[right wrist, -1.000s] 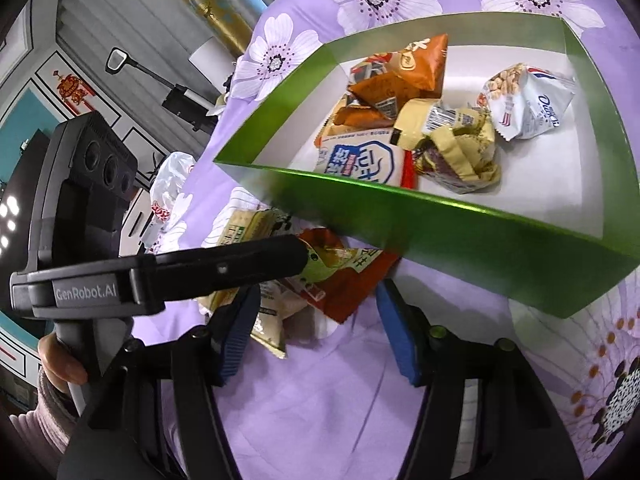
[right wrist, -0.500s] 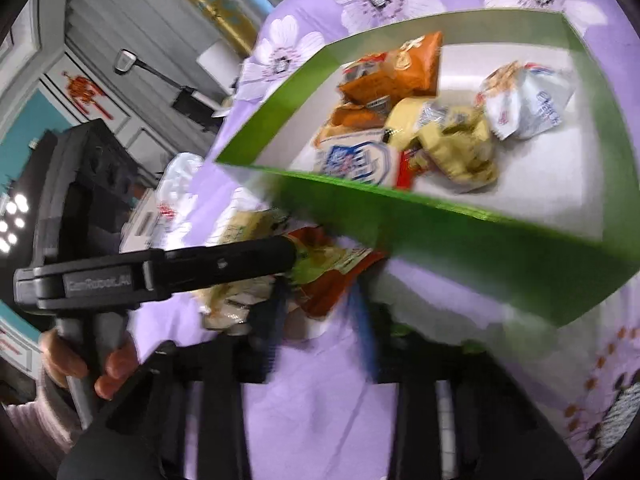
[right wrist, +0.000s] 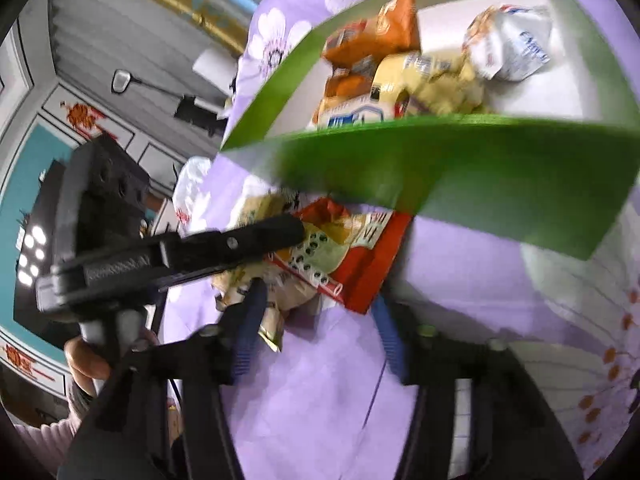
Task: Organize snacks
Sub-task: 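Close both grippers on the red snack bag and lift it, then carry the red bag into the green box and release it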
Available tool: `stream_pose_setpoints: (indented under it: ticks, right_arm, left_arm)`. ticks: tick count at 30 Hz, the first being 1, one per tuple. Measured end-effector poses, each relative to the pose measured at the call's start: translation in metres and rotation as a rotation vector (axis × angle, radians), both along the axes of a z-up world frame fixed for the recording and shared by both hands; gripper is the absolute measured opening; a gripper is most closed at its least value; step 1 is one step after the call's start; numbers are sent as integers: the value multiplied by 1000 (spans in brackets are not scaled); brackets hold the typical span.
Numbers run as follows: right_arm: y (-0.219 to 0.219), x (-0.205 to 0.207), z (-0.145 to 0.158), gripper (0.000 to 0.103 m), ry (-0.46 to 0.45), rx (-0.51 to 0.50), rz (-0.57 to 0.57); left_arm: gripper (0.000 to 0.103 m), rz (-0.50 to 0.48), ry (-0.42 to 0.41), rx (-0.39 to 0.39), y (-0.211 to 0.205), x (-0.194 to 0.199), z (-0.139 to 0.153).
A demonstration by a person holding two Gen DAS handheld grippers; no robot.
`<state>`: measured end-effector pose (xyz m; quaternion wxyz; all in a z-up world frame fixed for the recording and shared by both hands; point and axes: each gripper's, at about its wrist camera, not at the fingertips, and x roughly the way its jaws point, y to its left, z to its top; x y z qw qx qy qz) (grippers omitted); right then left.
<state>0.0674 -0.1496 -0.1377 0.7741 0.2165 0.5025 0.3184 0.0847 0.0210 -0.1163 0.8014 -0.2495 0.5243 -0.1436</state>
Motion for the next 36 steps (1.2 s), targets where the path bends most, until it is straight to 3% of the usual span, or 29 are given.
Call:
stream_pose_setpoints:
  ticks: [3, 4, 5, 9, 11, 18, 25, 36]
  right_arm:
    - [-6, 5, -3, 56, 27, 41, -31]
    - [-7, 7, -4, 53, 33, 48, -31]
    - [-5, 7, -4, 42, 23, 26, -27]
    - [-5, 7, -5, 33, -8, -5, -29]
    - [-1, 5, -2, 21, -31, -26, -7]
    - [5, -11, 15, 20, -100, -71, 21]
    - [10, -37, 43, 20, -189, -98, 65]
    - [11, -21, 87, 20, -338, -132, 47]
  left_arm:
    - [29, -4, 5, -9, 0, 0, -1]
    - [29, -3, 5, -9, 0, 1, -1]
    - [29, 1, 9, -13, 0, 2, -2]
    - [28, 2, 3, -12, -3, -1, -2]
    - [27, 1, -3, 12, -4, -6, 0]
    - [27, -1, -31, -5, 0, -27, 12]
    - [27, 2, -116, 11, 1, -52, 44]
    - [28, -6, -242, 42, -4, -26, 85]
